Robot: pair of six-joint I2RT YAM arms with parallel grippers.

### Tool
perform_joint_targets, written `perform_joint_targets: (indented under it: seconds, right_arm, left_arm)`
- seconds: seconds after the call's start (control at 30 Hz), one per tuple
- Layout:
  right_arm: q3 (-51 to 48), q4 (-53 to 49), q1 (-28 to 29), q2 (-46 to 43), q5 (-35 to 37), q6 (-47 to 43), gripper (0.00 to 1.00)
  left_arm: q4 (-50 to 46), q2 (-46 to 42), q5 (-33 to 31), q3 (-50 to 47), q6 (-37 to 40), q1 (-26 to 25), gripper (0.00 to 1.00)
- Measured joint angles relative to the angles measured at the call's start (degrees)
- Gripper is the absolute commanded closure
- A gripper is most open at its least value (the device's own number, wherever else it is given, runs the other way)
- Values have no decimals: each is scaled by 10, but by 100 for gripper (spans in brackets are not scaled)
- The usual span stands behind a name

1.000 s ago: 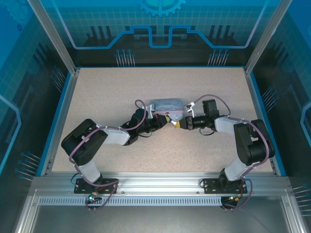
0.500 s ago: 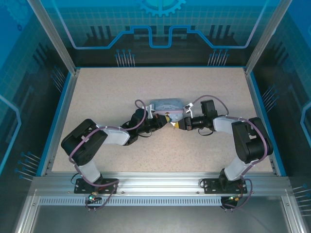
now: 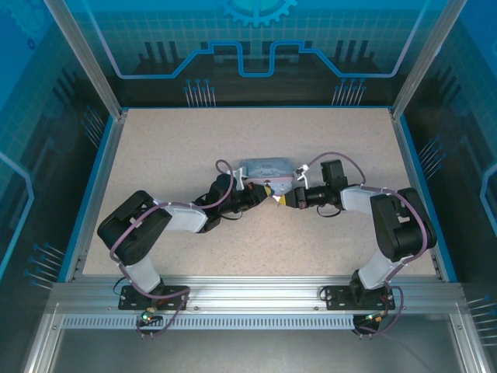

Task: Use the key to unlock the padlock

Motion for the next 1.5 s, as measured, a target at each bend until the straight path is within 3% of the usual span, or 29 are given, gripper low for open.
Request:
perform_joint_targets:
  seconds: [1.5]
  right_arm:
    - [2,7,-1,11,6,4,100]
  left_arm:
    - [1,0,0,-4,0,0,100]
